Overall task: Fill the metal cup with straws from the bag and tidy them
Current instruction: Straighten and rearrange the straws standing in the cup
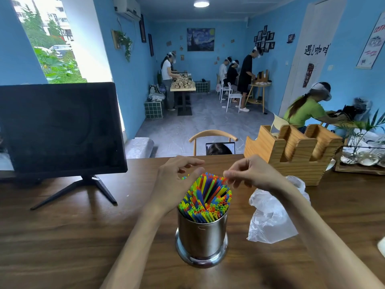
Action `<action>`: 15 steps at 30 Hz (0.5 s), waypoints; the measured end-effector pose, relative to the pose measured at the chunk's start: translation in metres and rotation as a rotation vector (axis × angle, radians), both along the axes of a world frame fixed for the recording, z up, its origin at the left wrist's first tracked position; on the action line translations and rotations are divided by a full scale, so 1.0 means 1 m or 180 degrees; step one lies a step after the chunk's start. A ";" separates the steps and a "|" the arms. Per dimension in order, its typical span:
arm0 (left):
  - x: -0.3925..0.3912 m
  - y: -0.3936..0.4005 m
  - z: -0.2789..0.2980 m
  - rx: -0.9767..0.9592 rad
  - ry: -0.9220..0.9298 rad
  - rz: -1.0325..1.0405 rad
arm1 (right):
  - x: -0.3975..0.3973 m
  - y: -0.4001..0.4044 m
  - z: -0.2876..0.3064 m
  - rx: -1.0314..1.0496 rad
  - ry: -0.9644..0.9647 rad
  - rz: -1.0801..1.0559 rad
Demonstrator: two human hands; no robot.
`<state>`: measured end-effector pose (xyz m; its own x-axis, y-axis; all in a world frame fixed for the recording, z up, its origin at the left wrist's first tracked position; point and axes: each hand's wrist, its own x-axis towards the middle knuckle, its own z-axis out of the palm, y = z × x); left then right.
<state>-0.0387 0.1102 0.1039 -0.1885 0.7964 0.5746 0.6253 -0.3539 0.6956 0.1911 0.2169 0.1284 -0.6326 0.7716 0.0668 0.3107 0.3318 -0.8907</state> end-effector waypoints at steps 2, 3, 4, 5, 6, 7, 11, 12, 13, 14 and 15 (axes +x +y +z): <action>0.002 -0.001 0.003 0.0013 0.0022 -0.0033 | -0.004 -0.003 0.018 0.0405 0.0330 -0.0221; 0.002 -0.001 0.004 -0.0007 0.0041 -0.0063 | -0.005 -0.005 0.028 0.0605 0.0588 -0.0347; 0.003 0.000 0.005 -0.0060 0.0058 -0.0109 | -0.006 -0.007 0.038 0.0754 0.0886 -0.0437; 0.004 0.000 0.006 -0.0146 0.0081 -0.0166 | -0.008 -0.010 0.047 0.0835 0.1204 -0.0480; 0.004 0.001 0.006 -0.0251 0.0119 -0.0233 | -0.011 -0.014 0.056 0.0874 0.1501 -0.0496; 0.005 0.001 0.005 -0.0356 0.0168 -0.0298 | -0.014 -0.018 0.063 0.0907 0.1733 -0.0503; 0.010 0.001 0.004 -0.0648 0.0169 -0.0482 | -0.019 -0.026 0.084 0.0964 0.2175 -0.0531; 0.011 0.001 0.005 -0.0660 0.0078 -0.0543 | -0.019 -0.026 0.086 0.0897 0.2267 -0.0542; 0.012 0.000 0.006 -0.0653 -0.0032 -0.0594 | -0.019 -0.025 0.086 0.0813 0.2352 -0.0542; 0.011 -0.001 0.008 -0.0623 -0.0147 -0.0629 | -0.019 -0.025 0.085 0.0728 0.2427 -0.0528; 0.010 -0.003 0.010 -0.0570 -0.0253 -0.0642 | -0.019 -0.024 0.083 0.0638 0.2500 -0.0512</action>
